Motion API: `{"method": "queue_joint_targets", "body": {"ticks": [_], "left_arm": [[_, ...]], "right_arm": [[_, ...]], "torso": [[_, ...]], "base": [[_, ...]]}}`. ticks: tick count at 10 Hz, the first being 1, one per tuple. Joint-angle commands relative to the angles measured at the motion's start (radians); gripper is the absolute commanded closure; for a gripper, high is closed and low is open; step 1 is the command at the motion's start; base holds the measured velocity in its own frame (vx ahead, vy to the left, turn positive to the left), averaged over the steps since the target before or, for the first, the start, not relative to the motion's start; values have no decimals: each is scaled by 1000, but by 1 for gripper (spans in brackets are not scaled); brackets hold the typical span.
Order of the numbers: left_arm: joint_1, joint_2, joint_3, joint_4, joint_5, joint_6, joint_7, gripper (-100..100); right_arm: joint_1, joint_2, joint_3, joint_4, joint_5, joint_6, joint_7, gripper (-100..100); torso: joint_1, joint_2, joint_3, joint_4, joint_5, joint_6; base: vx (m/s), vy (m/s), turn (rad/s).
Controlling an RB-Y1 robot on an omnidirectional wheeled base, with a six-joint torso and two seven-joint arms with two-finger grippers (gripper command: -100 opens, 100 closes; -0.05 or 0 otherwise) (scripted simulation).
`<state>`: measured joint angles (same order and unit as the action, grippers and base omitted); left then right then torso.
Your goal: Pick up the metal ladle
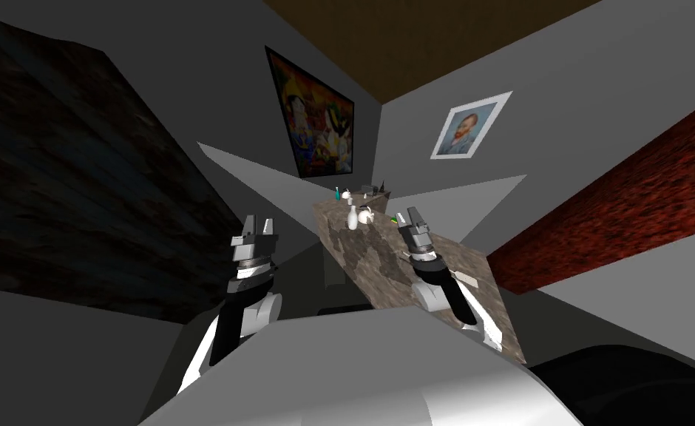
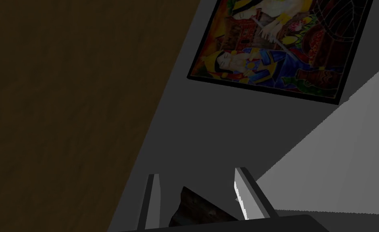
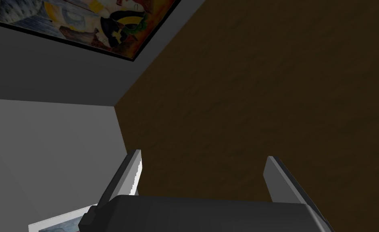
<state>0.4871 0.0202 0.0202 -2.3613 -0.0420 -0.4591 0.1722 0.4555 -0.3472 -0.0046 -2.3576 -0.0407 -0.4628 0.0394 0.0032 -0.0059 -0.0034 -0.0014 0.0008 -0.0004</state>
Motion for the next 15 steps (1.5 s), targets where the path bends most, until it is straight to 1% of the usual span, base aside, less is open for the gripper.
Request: {"method": "queue_joint_targets", "body": {"ticks": [1,2,5,6,7,8,9,10,11,12,13,14,15], "left_arm": [[0,0,0,0,0,0,0,0],[0,0,0,0,0,0,0,0],[0,0,0,0,0,0,0,0],[0,0,0,0,0,0,0,0],[0,0,0,0,0,0,0,0],[0,0,0,0,0,0,0,0],[0,0,0,0,0,0,0,0],[0,0,0,0,0,0,0,0],[0,0,0,0,0,0,0,0],[0,0,0,0,0,0,0,0],[0,0,0,0,0,0,0,0],[0,0,0,0,0,0,0,0],[0,0,0,0,0,0,0,0]], "right_arm": [[-5,-45,-6,5,-2,3,2,-100],[-16,-78,-14,15,-2,9,8,-100],[-27,-169,-22,27,-1,15,12,-100],[-37,-199,-28,42,1,20,15,-100],[-37,-229,-28,42,1,20,15,-100],[-37,-240,-28,42,1,20,15,-100],[-47,-279,-32,58,4,25,18,-100],[-47,-308,-32,58,4,25,18,-100],[-56,-339,-35,76,8,31,19,-100],[-56,-366,-35,76,8,31,19,-100],[-56,-379,-35,76,8,31,19,-100],[-65,-417,-36,96,13,35,18,-100],[-65,-447,-36,96,13,35,18,-100]], "torso": [[0,0,0,0,0,0],[0,1,0,0,0,1],[0,0,0,0,0,0],[0,1,0,0,0,1],[1,0,0,0,0,0],[0,1,1,0,0,1],[-1,4,2,1,0,1],[0,3,2,1,0,0],[0,3,2,1,0,1],[0,2,1,0,0,0],[0,2,1,0,0,1],[-1,4,2,1,0,1],[-1,3,2,1,0,0]], "base": [[71,37,99],[84,48,207],[88,38,129],[84,47,204],[74,33,97],[29,12,-23],[50,36,203],[56,22,125],[77,39,190],[68,30,104],[28,1,-7],[47,9,196],[49,5,129]]}}
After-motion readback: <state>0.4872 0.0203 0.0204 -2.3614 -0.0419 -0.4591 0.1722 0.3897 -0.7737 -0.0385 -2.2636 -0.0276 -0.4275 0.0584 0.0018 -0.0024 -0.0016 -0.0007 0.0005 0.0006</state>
